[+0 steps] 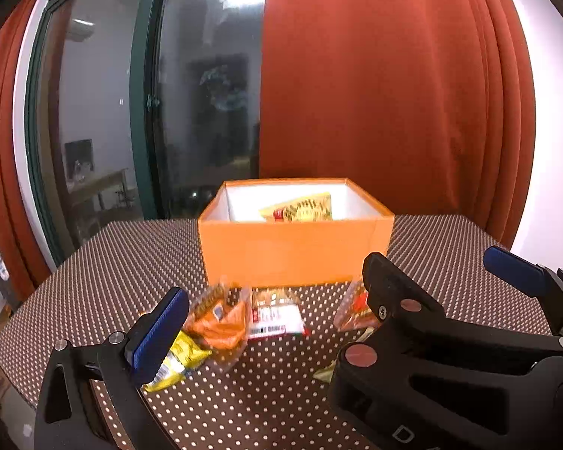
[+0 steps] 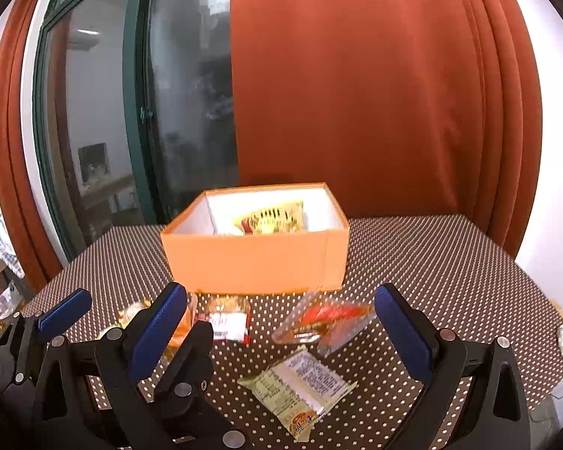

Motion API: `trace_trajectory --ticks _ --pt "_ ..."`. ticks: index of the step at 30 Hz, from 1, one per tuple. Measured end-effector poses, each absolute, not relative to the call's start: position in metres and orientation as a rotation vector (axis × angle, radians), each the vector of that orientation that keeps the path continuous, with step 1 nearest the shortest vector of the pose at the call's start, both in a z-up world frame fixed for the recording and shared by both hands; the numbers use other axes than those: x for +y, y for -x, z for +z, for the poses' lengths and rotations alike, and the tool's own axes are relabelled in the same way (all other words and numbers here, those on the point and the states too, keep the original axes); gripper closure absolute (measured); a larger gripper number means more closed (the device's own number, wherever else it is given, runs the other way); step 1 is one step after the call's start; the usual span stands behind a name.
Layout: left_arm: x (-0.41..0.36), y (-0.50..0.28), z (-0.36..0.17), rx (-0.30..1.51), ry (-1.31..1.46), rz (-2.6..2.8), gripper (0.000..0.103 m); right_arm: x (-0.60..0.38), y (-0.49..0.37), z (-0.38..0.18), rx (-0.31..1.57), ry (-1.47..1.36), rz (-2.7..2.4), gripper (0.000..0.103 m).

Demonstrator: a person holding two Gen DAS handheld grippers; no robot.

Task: Organize snacks
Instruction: 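Withdraw both tools from the box back toward the remaining snacks, then grasp the white-green printed packet with the right tool while the left tool grasps a green packet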

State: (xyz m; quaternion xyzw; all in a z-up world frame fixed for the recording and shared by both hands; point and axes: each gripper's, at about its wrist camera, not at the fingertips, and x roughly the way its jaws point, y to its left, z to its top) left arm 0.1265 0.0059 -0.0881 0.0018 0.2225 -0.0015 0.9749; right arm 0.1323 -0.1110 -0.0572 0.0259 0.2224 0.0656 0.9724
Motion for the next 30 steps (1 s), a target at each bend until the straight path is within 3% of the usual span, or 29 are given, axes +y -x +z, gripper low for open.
trace_trajectory --ticks 18,30 --pt "0.003 -0.164 -0.194 0.681 -0.018 0.006 0.001 -0.11 -0.168 -0.158 0.655 -0.044 0.151 0.002" --pt "0.002 -0.202 -0.219 0.829 -0.068 0.015 0.002 -0.114 -0.193 -0.191 0.78 -0.048 0.131 0.001"
